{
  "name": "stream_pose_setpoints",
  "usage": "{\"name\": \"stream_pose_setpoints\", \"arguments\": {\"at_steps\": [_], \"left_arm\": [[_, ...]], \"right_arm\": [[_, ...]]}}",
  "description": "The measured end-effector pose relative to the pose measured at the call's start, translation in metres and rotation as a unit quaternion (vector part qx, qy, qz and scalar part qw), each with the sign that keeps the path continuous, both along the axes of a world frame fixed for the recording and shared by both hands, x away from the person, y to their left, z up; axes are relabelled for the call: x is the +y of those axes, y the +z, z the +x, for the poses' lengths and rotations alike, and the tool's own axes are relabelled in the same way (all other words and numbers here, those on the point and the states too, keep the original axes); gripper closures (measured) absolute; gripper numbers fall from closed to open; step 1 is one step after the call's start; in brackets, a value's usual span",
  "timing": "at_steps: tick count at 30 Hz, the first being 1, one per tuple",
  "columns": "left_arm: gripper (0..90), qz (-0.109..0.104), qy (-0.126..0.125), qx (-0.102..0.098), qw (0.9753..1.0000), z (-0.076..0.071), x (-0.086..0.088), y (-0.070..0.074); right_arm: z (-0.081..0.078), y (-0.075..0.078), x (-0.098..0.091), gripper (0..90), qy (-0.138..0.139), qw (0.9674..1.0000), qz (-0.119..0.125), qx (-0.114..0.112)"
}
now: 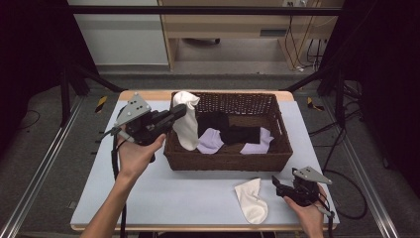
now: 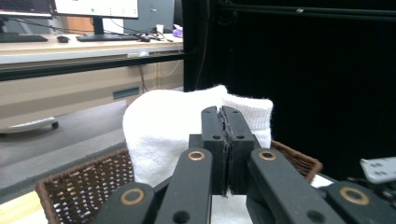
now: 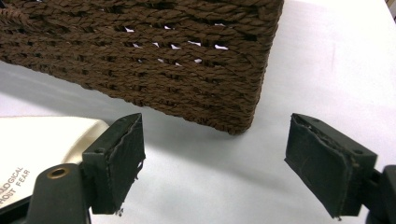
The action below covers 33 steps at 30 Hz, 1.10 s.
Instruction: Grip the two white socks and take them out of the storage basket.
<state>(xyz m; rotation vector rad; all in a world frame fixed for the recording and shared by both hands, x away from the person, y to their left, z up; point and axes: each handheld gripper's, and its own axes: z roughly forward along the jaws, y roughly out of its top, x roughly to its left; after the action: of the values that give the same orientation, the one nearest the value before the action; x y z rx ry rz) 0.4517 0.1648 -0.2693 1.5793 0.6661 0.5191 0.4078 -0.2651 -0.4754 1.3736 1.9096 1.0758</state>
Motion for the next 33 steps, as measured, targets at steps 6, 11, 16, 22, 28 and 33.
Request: {"name": "stream_pose_setpoints", "arguments": {"at_steps": [6,11,16,22,28,33], "left_arm": [[87.9,0.006,-0.01,-0.001,0.9999,-0.025,0.016,-0.013],[87.8,0.021,-0.008,0.013,0.9997,-0.041,0.023,-0.036],[87.7,0.037,-0.01,0.05,0.9981,-0.048,0.026,-0.071],[87.4,0.06,-0.013,0.096,0.9934,-0.052,0.027,-0.113],[85.5,0.081,-0.013,0.145,0.986,-0.047,0.027,-0.153],[73.2,0.104,-0.003,0.177,0.9787,-0.04,0.03,-0.182]], "right_arm": [[0.0,0.0,0.001,19.6,0.0,1.0,0.0,0.001],[0.0,-0.001,0.002,19.5,0.002,1.0,-0.006,-0.003],[0.0,-0.001,0.002,19.4,0.002,1.0,-0.006,-0.004],[0.0,-0.002,0.002,19.4,0.001,1.0,-0.007,-0.002],[0.0,-0.003,0.002,19.4,0.0,1.0,-0.007,0.002],[0.001,-0.005,0.001,19.3,-0.001,1.0,-0.007,0.004]]}}
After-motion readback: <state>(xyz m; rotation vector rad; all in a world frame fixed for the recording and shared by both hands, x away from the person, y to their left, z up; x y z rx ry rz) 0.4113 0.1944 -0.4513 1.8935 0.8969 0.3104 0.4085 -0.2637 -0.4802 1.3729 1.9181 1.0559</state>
